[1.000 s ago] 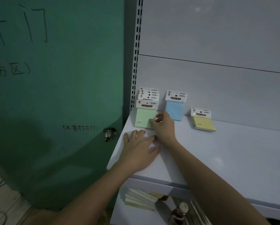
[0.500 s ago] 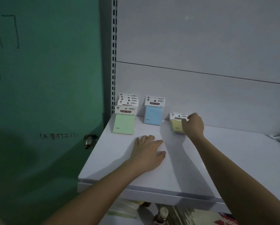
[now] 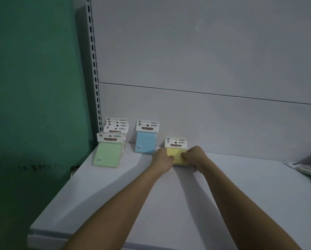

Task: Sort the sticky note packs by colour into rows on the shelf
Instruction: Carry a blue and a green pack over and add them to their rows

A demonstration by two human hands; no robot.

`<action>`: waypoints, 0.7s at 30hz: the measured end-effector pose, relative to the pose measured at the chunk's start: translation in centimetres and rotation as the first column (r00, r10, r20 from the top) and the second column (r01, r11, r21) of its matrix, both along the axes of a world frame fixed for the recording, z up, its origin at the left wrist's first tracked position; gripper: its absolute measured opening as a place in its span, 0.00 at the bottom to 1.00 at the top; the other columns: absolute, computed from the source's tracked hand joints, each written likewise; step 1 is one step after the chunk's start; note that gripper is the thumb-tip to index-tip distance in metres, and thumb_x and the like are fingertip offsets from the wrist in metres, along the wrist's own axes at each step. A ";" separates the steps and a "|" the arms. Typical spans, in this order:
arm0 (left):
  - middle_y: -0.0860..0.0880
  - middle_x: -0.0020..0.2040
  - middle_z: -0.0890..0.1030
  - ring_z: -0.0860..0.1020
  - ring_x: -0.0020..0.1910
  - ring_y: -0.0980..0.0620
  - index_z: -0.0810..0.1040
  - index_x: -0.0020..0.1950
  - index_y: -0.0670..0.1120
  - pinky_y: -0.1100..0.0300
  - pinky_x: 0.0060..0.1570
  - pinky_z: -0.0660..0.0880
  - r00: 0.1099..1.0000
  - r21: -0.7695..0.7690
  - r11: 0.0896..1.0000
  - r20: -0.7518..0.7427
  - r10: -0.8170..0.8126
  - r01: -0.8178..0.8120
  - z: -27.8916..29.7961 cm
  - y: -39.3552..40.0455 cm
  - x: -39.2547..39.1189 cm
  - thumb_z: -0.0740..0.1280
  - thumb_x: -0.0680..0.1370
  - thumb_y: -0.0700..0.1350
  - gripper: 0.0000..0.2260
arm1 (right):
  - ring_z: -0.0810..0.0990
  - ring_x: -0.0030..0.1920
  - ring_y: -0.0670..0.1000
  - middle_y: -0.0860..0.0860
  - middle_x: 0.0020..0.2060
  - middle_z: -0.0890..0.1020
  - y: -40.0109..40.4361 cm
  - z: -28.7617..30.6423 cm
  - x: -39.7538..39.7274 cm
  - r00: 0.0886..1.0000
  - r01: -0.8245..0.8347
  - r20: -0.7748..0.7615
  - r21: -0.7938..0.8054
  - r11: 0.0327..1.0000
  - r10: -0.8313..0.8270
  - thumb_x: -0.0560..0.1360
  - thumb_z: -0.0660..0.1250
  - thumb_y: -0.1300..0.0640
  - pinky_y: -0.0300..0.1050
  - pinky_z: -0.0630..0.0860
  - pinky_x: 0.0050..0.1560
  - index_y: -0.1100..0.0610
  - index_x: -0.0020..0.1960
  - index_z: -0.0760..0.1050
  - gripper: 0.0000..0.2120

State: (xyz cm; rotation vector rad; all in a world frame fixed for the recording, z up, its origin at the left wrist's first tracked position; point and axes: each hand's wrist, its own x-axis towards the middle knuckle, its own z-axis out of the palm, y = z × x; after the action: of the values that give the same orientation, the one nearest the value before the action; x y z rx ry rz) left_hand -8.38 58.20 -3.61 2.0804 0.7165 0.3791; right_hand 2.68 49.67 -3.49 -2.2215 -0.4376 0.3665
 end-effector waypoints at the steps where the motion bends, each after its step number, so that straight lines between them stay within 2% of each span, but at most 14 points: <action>1: 0.42 0.56 0.82 0.79 0.55 0.42 0.79 0.60 0.42 0.56 0.51 0.75 0.999 -0.023 0.999 0.031 0.024 -0.023 -0.4 0.0 0.5 0.62 0.73 0.35 0.16 | 0.70 0.30 0.52 0.53 0.30 0.71 -0.2 -0.2 0.2 1.000 -0.021 -0.007 0.030 0.999 0.021 0.74 0.66 0.60 0.41 0.64 0.29 0.58 0.36 0.69 0.10; 3: 0.45 0.54 0.83 0.80 0.52 0.45 0.80 0.58 0.44 0.57 0.47 0.75 0.990 -0.094 0.994 0.124 0.065 -0.053 -0.8 -0.3 1.0 0.61 0.71 0.30 0.19 | 0.76 0.39 0.54 0.53 0.37 0.75 -0.9 -0.8 0.4 0.999 -0.028 -0.015 0.135 0.990 0.030 0.74 0.68 0.60 0.44 0.71 0.38 0.59 0.45 0.73 0.04; 5: 0.46 0.53 0.83 0.80 0.50 0.47 0.79 0.59 0.45 0.57 0.47 0.76 0.972 -0.148 0.987 0.213 0.098 -0.067 -0.9 -0.6 1.5 0.61 0.71 0.27 0.22 | 0.79 0.49 0.54 0.53 0.47 0.78 -1.5 -1.4 0.5 1.000 0.016 -0.025 0.289 0.957 -0.009 0.73 0.70 0.60 0.49 0.77 0.47 0.58 0.52 0.71 0.11; 7: 0.49 0.51 0.80 0.79 0.49 0.50 0.77 0.61 0.45 0.61 0.43 0.76 0.952 -0.161 0.984 0.279 0.123 -0.080 -0.7 -0.9 2.2 0.61 0.71 0.25 0.24 | 0.80 0.50 0.54 0.54 0.50 0.80 -1.8 -1.8 0.7 1.000 0.017 -0.002 0.412 0.911 -0.017 0.73 0.70 0.61 0.52 0.79 0.50 0.56 0.52 0.70 0.12; 9: 0.49 0.50 0.78 0.78 0.49 0.51 0.76 0.62 0.44 0.64 0.44 0.75 0.927 -0.171 0.979 0.335 0.168 -0.115 -0.5 -0.9 2.9 0.61 0.71 0.24 0.25 | 0.81 0.49 0.52 0.53 0.50 0.81 -1.6 -1.9 1.0 0.999 0.000 0.031 0.463 0.886 -0.016 0.73 0.70 0.61 0.52 0.79 0.50 0.56 0.53 0.70 0.13; 13: 0.46 0.55 0.78 0.79 0.53 0.47 0.73 0.62 0.44 0.55 0.55 0.77 0.899 -0.171 0.963 0.356 0.256 -0.206 -0.9 -0.3 4.1 0.64 0.72 0.27 0.22 | 0.80 0.48 0.51 0.51 0.47 0.81 -0.7 -1.8 1.5 0.992 -0.056 0.124 0.482 0.874 -0.006 0.74 0.69 0.61 0.47 0.78 0.49 0.57 0.53 0.71 0.10; 17: 0.48 0.53 0.78 0.78 0.52 0.48 0.73 0.60 0.44 0.55 0.53 0.76 0.886 -0.139 0.958 0.366 0.285 -0.251 -1.2 0.2 4.5 0.66 0.73 0.29 0.18 | 0.78 0.44 0.49 0.47 0.43 0.80 -0.2 -2.4 1.8 0.978 -0.085 0.206 0.466 0.881 -0.015 0.75 0.68 0.59 0.40 0.73 0.42 0.57 0.51 0.73 0.06; 21: 0.47 0.57 0.76 0.76 0.56 0.49 0.71 0.62 0.44 0.54 0.57 0.74 0.906 -0.087 0.969 0.344 0.247 -0.231 -1.5 0.2 4.8 0.64 0.72 0.29 0.21 | 0.78 0.44 0.50 0.49 0.44 0.81 0.0 -2.6 2.3 0.970 -0.117 0.242 0.419 0.900 0.013 0.75 0.69 0.57 0.44 0.75 0.45 0.57 0.51 0.75 0.07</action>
State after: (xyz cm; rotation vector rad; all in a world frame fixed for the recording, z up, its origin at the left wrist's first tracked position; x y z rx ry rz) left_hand -3.62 58.37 -5.14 1.8172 0.7530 0.8448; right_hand 5.00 49.70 -6.13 -1.8201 -0.6539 0.0304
